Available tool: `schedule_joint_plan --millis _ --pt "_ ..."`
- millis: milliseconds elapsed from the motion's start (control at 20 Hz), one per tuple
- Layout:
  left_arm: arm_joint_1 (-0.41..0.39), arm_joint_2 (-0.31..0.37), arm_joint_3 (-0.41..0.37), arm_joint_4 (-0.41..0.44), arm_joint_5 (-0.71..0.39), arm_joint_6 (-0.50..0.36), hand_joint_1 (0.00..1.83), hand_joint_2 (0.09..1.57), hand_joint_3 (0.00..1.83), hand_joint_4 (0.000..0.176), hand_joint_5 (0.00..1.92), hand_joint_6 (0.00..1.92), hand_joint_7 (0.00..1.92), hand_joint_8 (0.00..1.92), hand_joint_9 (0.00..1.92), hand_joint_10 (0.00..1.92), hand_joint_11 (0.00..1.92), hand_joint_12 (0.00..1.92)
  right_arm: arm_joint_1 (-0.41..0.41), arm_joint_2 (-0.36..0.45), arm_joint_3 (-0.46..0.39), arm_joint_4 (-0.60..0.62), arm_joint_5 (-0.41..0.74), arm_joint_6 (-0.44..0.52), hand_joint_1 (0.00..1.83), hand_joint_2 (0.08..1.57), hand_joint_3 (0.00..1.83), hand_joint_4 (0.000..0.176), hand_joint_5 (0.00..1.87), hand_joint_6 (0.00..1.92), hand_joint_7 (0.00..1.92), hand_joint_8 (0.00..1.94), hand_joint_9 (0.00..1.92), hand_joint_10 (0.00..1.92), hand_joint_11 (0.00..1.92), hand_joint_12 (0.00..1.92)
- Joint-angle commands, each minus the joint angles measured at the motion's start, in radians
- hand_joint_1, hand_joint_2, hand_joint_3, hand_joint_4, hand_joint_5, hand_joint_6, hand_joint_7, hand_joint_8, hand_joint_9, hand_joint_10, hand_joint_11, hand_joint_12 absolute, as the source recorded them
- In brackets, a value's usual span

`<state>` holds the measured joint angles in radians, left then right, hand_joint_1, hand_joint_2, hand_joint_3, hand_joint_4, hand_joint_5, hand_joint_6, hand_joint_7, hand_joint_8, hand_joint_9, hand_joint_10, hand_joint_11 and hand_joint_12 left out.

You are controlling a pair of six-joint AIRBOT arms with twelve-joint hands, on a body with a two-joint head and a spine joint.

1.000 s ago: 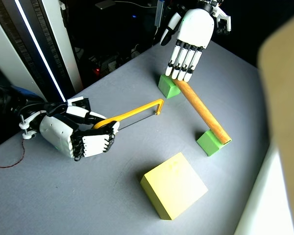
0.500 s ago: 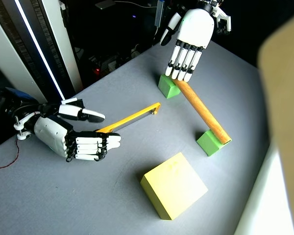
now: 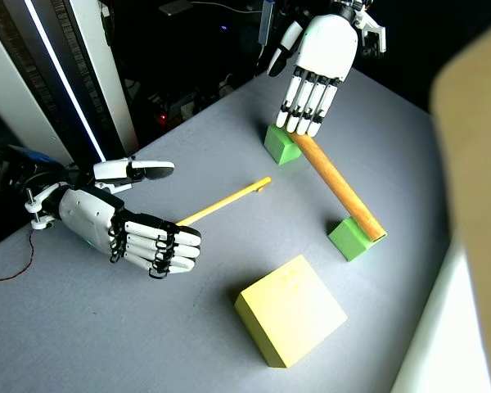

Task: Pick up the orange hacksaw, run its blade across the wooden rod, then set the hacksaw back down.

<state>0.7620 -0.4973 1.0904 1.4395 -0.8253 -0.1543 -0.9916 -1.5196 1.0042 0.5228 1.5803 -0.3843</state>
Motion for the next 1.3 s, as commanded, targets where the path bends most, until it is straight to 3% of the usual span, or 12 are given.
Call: schedule_joint_plan --millis 0,300,600,800,850,950,1000,1050,1100,1150,1200,1250 --pt "-0.007 -0.004 0.002 -0.016 -0.003 -0.001 0.08 1.30 0.00 0.000 0.16 0.00 0.15 0.00 0.13 0.00 0.00 0.37 0.015 0.011 -0.009 -0.068 0.106 0.000 0.63 0.94 0.00 0.000 0.13 0.00 0.08 0.00 0.00 0.00 0.00 0.04" --pt "-0.014 -0.005 -0.008 -0.053 0.002 0.017 0.11 1.29 0.00 0.000 0.15 0.00 0.13 0.00 0.10 0.00 0.00 0.36 0.059 0.056 -0.029 -0.071 0.089 -0.005 0.57 0.93 0.00 0.000 0.10 0.00 0.06 0.00 0.00 0.00 0.03 0.02" --pt "-0.051 -0.020 -0.039 -0.317 -0.031 0.166 0.08 1.30 0.00 0.000 0.14 0.00 0.16 0.00 0.12 0.00 0.00 0.32 0.148 0.153 -0.065 -0.071 0.034 -0.018 0.52 1.05 0.01 0.000 0.23 0.01 0.39 0.02 0.31 0.03 0.00 1.13" --pt "-0.076 -0.044 -0.036 -0.427 -0.077 0.220 0.13 1.27 0.00 0.000 0.25 0.01 0.27 0.01 0.25 0.02 0.00 0.57 0.228 0.237 -0.078 -0.156 -0.103 -0.033 0.45 1.17 0.01 0.000 0.55 0.03 0.67 0.03 0.66 0.11 0.32 1.34" --pt "-0.082 -0.049 -0.033 -0.439 -0.091 0.226 0.24 1.27 0.00 0.000 0.43 0.02 0.47 0.01 0.52 0.05 0.07 1.07 0.252 0.261 -0.079 -0.191 -0.149 -0.033 0.46 1.19 0.00 0.000 0.81 0.10 0.93 0.08 0.80 0.65 0.60 1.48" --pt "-0.093 -0.055 -0.032 -0.468 -0.114 0.228 0.28 1.27 0.00 0.000 0.52 0.02 0.54 0.01 0.59 0.06 0.12 1.14 0.299 0.305 -0.079 -0.253 -0.241 -0.029 0.53 1.17 0.00 0.000 0.93 0.18 1.05 0.15 0.82 0.96 0.69 1.57" --pt "-0.098 -0.057 -0.032 -0.493 -0.125 0.228 0.39 1.26 0.00 0.000 0.79 0.06 0.73 0.04 0.76 0.19 0.34 1.20 0.320 0.327 -0.079 -0.281 -0.282 -0.013 0.66 1.14 0.00 0.000 0.90 0.88 0.96 1.02 0.82 1.53 0.78 1.88" --pt "-0.106 -0.061 -0.031 -0.517 -0.143 0.232 0.45 1.28 0.00 0.000 0.95 0.18 0.89 0.14 0.74 0.64 0.42 1.36 0.338 0.346 -0.081 -0.304 -0.308 -0.001 0.69 1.15 0.00 0.000 0.89 1.28 0.97 1.42 0.91 1.74 0.93 1.91" --pt "-0.111 -0.064 -0.030 -0.527 -0.154 0.233 0.45 1.28 0.00 0.000 0.95 0.18 0.89 0.14 0.74 0.64 0.42 1.36 0.346 0.358 -0.086 -0.311 -0.320 0.003 0.69 1.15 0.00 0.000 0.89 1.28 0.97 1.42 0.91 1.74 0.93 1.91" --pt "-0.117 -0.069 -0.029 -0.544 -0.181 0.239 0.76 1.30 0.00 0.121 0.72 1.29 0.79 0.91 0.66 1.41 0.49 1.75 0.356 0.377 -0.100 -0.313 -0.332 -0.008 0.70 1.16 0.00 0.000 0.95 1.81 1.07 1.90 1.10 1.91 1.19 1.92" --pt "-0.118 -0.070 -0.031 -0.555 -0.193 0.241 0.79 1.32 0.00 0.165 0.64 1.53 0.76 1.35 0.70 1.62 0.60 1.87 0.359 0.385 -0.106 -0.313 -0.337 -0.010 0.71 1.16 0.00 0.000 1.05 1.90 1.18 1.93 1.26 1.92 1.33 1.92" --pt "-0.118 -0.070 -0.036 -0.573 -0.200 0.241 0.67 1.32 0.00 0.005 0.70 1.66 0.78 1.60 0.76 1.75 0.69 1.91 0.361 0.396 -0.113 -0.318 -0.345 -0.015 0.72 1.17 0.00 0.000 1.13 1.92 1.25 1.94 1.37 1.92 1.44 1.92"
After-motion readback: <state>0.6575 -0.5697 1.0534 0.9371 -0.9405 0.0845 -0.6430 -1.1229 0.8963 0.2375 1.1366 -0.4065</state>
